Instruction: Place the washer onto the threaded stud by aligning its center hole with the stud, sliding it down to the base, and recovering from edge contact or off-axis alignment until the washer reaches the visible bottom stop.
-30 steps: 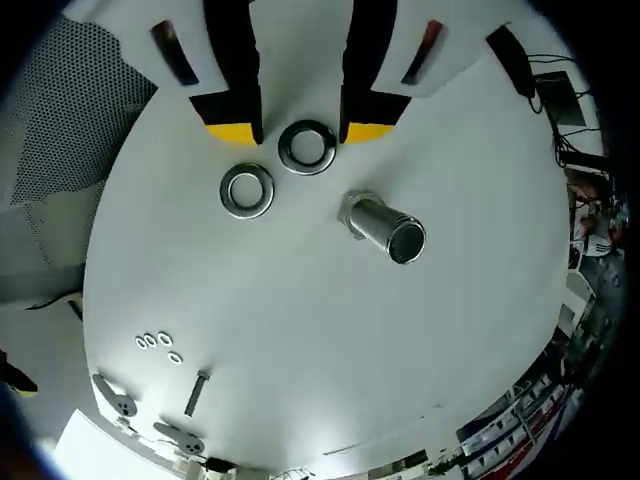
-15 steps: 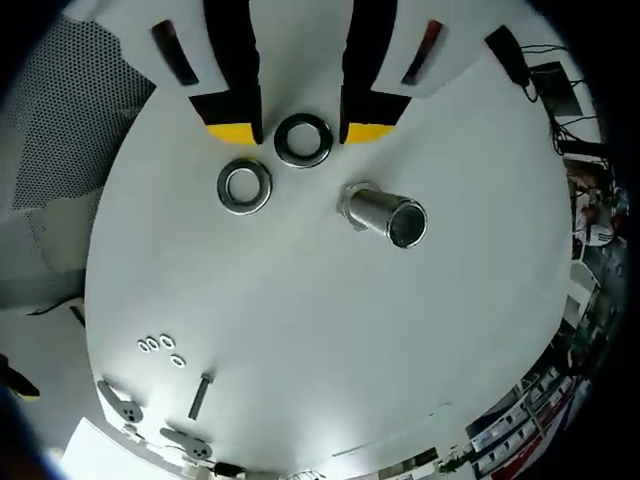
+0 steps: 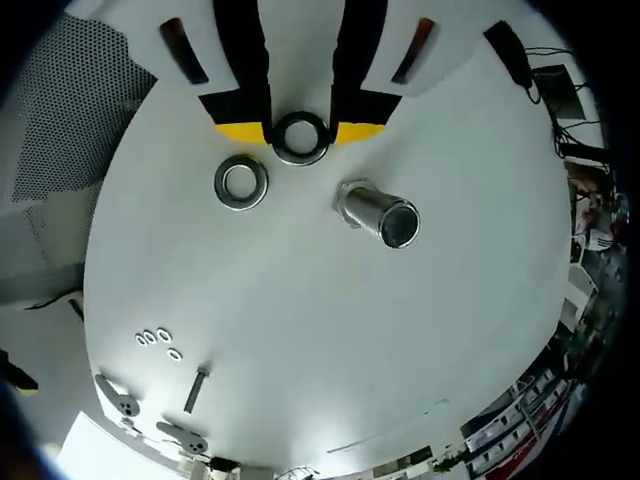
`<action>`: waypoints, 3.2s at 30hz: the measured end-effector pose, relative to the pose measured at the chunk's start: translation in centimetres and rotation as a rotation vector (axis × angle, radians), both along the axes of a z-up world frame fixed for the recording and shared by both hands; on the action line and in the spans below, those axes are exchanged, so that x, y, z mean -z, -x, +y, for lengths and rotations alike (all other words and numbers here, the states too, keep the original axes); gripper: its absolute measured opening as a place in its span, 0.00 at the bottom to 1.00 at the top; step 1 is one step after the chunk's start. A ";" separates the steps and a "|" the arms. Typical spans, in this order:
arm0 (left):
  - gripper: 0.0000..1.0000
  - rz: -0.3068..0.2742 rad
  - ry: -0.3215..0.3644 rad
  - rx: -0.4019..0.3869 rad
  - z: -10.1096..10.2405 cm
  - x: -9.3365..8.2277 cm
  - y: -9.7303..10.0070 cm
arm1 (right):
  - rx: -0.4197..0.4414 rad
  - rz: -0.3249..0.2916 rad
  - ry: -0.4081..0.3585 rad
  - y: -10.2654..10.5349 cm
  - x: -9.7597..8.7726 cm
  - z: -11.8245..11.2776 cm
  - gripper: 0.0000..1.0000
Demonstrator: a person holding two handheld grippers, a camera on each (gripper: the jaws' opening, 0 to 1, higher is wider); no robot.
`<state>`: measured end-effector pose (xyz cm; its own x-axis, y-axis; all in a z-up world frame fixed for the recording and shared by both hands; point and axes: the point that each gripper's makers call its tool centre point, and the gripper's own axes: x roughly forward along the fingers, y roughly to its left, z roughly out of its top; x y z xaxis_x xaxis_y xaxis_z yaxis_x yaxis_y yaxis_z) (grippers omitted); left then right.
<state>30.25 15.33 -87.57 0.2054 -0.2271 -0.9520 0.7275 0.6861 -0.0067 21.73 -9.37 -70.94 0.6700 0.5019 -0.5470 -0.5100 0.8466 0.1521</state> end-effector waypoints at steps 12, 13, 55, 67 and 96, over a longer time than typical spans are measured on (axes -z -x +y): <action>0.21 0.056 -0.055 0.063 0.6 0.0 0.6 | 0.005 -0.002 0.003 -0.1 0.0 -0.1 0.47; 0.21 0.058 -0.060 0.073 0.7 0.0 0.6 | 0.006 -0.001 0.002 -0.1 0.0 -0.1 0.47; 0.19 0.072 -0.068 0.018 1.0 0.1 0.9 | 0.016 -0.007 -0.005 -0.2 -0.1 -0.3 0.47; 0.19 0.029 -0.047 0.049 0.9 -1.0 0.6 | 0.015 -0.008 -0.003 -0.2 -0.1 -0.3 0.47; 0.19 -0.163 0.002 0.178 -0.8 -8.6 -3.7 | 0.010 -0.011 -0.005 -0.2 -0.2 -0.1 0.46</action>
<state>33.94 14.56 -78.96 0.3132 -0.2753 -0.9089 0.8283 0.5473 0.1196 21.95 -9.52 -70.78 0.6809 0.4981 -0.5369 -0.5034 0.8508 0.1509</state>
